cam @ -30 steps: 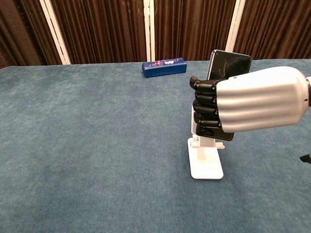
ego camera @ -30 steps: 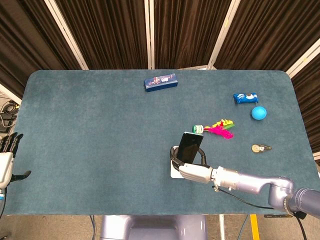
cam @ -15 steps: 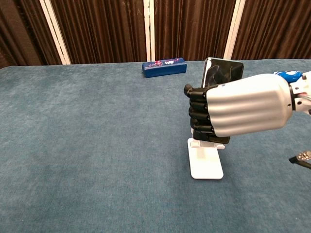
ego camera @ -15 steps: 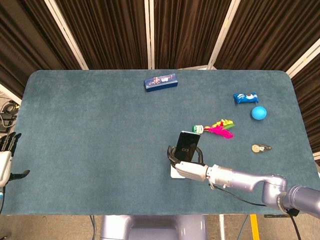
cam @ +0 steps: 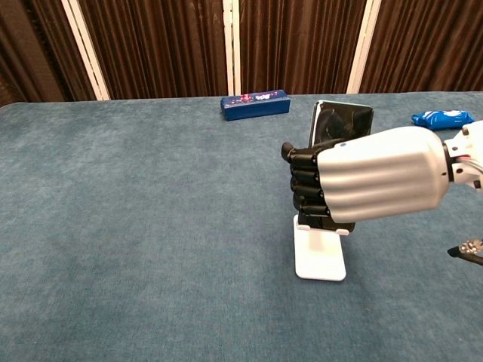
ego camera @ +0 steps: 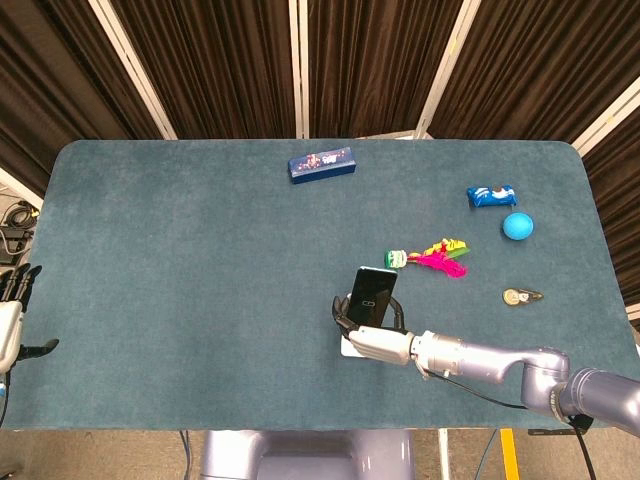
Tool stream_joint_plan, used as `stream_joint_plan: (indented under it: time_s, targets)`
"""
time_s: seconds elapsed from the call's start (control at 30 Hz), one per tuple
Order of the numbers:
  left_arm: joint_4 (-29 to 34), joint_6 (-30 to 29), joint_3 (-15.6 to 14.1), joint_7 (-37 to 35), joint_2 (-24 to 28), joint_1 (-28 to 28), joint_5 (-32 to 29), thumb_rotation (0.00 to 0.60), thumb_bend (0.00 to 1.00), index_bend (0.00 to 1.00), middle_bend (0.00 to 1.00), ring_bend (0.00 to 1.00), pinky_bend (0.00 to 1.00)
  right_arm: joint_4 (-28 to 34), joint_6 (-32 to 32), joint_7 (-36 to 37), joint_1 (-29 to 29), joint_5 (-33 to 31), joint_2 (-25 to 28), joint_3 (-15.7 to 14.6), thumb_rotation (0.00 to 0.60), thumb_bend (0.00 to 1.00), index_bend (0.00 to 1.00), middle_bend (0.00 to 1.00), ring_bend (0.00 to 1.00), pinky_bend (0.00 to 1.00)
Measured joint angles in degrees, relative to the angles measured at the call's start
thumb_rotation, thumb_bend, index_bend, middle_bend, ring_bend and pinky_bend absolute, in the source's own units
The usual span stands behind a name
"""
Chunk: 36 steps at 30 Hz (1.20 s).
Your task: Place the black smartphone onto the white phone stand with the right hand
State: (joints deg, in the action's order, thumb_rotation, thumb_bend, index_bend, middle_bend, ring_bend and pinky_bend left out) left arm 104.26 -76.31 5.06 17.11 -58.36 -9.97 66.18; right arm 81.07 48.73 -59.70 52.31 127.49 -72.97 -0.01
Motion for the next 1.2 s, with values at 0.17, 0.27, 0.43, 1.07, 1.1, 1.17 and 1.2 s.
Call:
stream_joint_plan:
  time_s: [0.17, 0.27, 0.43, 1.07, 1.1, 1.17, 1.2]
  targets:
    - [0.0, -0.01, -0.1, 0.05, -0.02, -0.05, 0.05, 0.6, 0.0, 0.0, 0.0, 0.0, 0.0, -0.16, -0.08, -0.26, -0.11, -0.35, -0.24, 0.04, 0.6, 0.45, 0.48, 0.44, 0.29, 0.26]
    - [-0.06, 0.02, -0.12, 0.1, -0.09, -0.1, -0.02, 0.6, 0.0, 0.0, 0.0, 0.0, 0.0, -0.21, -0.01, -0.33, -0.17, -0.5, -0.24, 0.02, 0.6, 0.44, 0.38, 0.35, 0.2, 0.22]
    - [-0.09, 0.01, -0.2, 0.25, -0.19, -0.19, -0.06, 0.6, 0.0, 0.0, 0.0, 0.0, 0.0, -0.19, 0.16, -0.32, -0.48, -1.24, -0.31, 0.15, 0.6, 0.43, 0.19, 0.2, 0.08, 0.21]
    - [0.04, -0.36, -0.54, 0.22, -0.18, -0.15, 0.43, 0.6, 0.0, 0.0, 0.0, 0.0, 0.0, 0.29, 2.1, -1.16, -1.68, -1.98, 0.23, 0.23, 0.6, 0.43, 0.14, 0.14, 0.05, 0.21]
    - [0.08, -0.39, -0.58, 0.23, -0.17, -0.13, 0.5, 0.6, 0.0, 0.0, 0.0, 0.0, 0.0, 0.26, 2.23, -1.19, -1.79, -2.03, 0.34, 0.2, 0.6, 0.43, 0.14, 0.14, 0.05, 0.21]
    - [0.16, -0.43, -0.65, 0.26, -0.16, -0.11, 0.62, 0.6, 0.0, 0.0, 0.0, 0.0, 0.0, 0.24, 2.59, -1.2, -1.96, -2.04, 0.52, 0.16, 0.6, 0.43, 0.14, 0.14, 0.05, 0.21]
    - [0.2, -0.47, -0.69, 0.31, -0.18, -0.11, 0.69, 0.6, 0.0, 0.0, 0.0, 0.0, 0.0, 0.26, 2.96, -1.17, -2.14, -2.06, 0.72, 0.13, 0.6, 0.43, 0.14, 0.14, 0.05, 0.22]
